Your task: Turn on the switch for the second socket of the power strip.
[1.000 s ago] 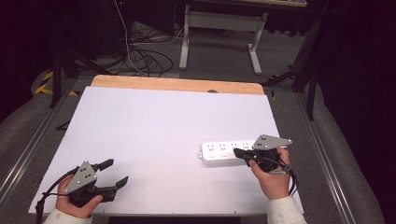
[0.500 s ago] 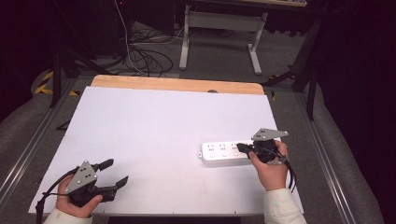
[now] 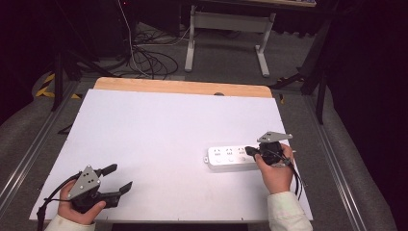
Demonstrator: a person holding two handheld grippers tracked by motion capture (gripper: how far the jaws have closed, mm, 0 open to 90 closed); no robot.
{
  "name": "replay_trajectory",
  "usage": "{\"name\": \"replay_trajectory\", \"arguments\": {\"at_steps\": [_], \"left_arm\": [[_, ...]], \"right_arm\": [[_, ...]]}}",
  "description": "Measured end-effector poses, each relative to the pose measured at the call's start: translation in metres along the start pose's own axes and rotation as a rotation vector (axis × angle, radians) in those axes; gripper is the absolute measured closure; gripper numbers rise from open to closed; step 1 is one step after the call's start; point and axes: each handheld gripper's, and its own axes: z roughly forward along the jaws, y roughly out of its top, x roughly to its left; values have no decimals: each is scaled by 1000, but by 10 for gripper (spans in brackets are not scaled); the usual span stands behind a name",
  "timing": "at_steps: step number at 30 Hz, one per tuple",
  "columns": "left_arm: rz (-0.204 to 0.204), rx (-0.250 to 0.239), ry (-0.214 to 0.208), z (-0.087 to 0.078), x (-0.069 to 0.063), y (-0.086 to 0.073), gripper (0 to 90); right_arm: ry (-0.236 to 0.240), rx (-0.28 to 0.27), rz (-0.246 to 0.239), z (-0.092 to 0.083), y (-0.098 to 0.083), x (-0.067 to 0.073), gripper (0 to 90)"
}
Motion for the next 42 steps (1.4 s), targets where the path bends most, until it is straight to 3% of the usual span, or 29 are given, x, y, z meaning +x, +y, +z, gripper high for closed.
{"name": "replay_trajectory", "arguments": {"at_steps": [12,21,30,42], "left_arm": [[7,1,1,0,0,0,224],[8,5,1,0,0,0,226],[6,2,-1,0,0,0,226],[3,2,2,1,0,0,226]], "right_arm": [[23,20,-14,2,0,4,900],[10,65,-44,8,1,8,900],[23,95,-52,11,1,11,900],[5,118,-52,13,1,13,900]]}}
